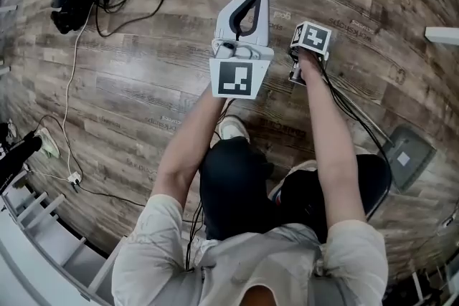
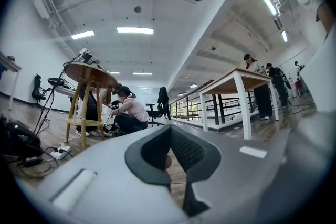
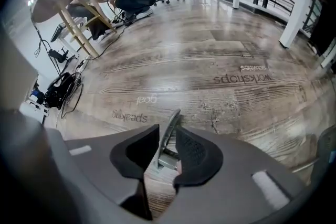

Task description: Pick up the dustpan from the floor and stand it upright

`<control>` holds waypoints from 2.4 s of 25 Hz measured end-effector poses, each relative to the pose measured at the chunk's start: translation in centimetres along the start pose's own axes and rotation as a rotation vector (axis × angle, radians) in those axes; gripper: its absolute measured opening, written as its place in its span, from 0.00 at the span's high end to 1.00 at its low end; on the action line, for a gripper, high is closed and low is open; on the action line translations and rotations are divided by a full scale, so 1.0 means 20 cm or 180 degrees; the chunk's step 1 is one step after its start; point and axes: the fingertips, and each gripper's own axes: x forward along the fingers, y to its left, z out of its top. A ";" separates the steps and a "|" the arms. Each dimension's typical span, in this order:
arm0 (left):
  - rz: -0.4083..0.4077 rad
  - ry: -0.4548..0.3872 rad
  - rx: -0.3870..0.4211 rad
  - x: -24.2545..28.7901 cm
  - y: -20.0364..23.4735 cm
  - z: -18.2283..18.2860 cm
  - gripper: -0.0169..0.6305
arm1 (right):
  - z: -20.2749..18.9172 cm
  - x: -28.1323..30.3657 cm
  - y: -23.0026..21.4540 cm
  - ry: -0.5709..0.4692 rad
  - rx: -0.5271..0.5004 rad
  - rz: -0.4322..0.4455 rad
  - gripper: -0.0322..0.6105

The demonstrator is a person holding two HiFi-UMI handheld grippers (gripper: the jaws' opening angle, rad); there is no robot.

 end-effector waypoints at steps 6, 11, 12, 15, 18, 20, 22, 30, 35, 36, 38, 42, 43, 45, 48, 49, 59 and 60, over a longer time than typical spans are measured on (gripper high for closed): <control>-0.0042 0.0060 -0.0003 0.04 0.03 -0.10 0.94 | -0.01 0.21 0.00 0.0233 0.0052 -0.0082 0.74; -0.0074 0.0069 -0.0017 0.07 0.01 -0.14 0.94 | -0.04 0.30 0.01 0.0382 0.0014 -0.0058 0.71; -0.0077 0.0073 -0.0025 0.07 0.01 -0.15 0.94 | -0.04 0.32 0.00 0.0403 0.0046 -0.0036 0.71; -0.0076 0.0116 -0.0044 0.07 0.02 -0.19 0.94 | -0.04 0.36 0.00 0.0406 0.0115 -0.0044 0.72; -0.0069 0.0139 -0.0028 0.06 0.03 -0.22 0.94 | -0.05 0.38 0.01 0.0363 0.0090 -0.0085 0.79; -0.0076 0.0144 -0.0007 0.05 0.02 -0.23 0.94 | -0.07 0.38 0.00 0.0363 0.0209 -0.0035 0.81; -0.0071 0.0140 -0.0008 0.04 0.01 -0.22 0.94 | -0.09 0.37 0.00 0.0395 0.0297 0.0013 0.81; -0.0082 0.0066 -0.0016 0.00 -0.03 -0.07 0.94 | -0.07 0.14 0.04 0.0261 0.0366 0.0189 0.82; -0.0029 0.0048 -0.0054 0.04 -0.04 0.06 0.94 | 0.10 -0.12 0.14 0.0034 0.0404 0.0514 0.82; -0.0011 0.0037 -0.0066 0.05 -0.04 0.09 0.94 | 0.13 -0.18 0.16 -0.0017 0.0408 0.0593 0.82; 0.0023 0.0025 -0.0081 0.04 -0.05 0.15 0.94 | 0.19 -0.31 0.20 -0.0117 0.0419 0.0749 0.82; 0.0046 0.0023 -0.0121 0.04 -0.06 0.31 0.94 | 0.28 -0.58 0.29 -0.0317 0.0403 0.0986 0.82; 0.0043 0.0003 -0.0135 0.04 -0.06 0.35 0.94 | 0.30 -0.65 0.32 -0.0368 0.0403 0.1045 0.82; 0.0044 -0.0032 -0.0167 0.04 -0.06 0.43 0.94 | 0.34 -0.80 0.37 -0.0483 0.0404 0.1162 0.82; 0.0070 -0.0042 -0.0149 0.05 -0.06 0.56 0.94 | 0.38 -1.02 0.44 -0.0636 0.0391 0.1358 0.82; 0.0089 -0.0046 -0.0155 0.06 -0.06 0.60 0.94 | 0.40 -1.09 0.47 -0.0673 0.0384 0.1436 0.82; 0.0206 -0.0140 -0.0182 0.08 -0.13 1.10 0.94 | 0.55 -1.82 0.61 -0.0868 0.0338 0.2124 0.81; 0.0211 -0.0156 -0.0179 0.08 -0.14 1.15 0.94 | 0.57 -1.89 0.62 -0.0898 0.0343 0.2188 0.81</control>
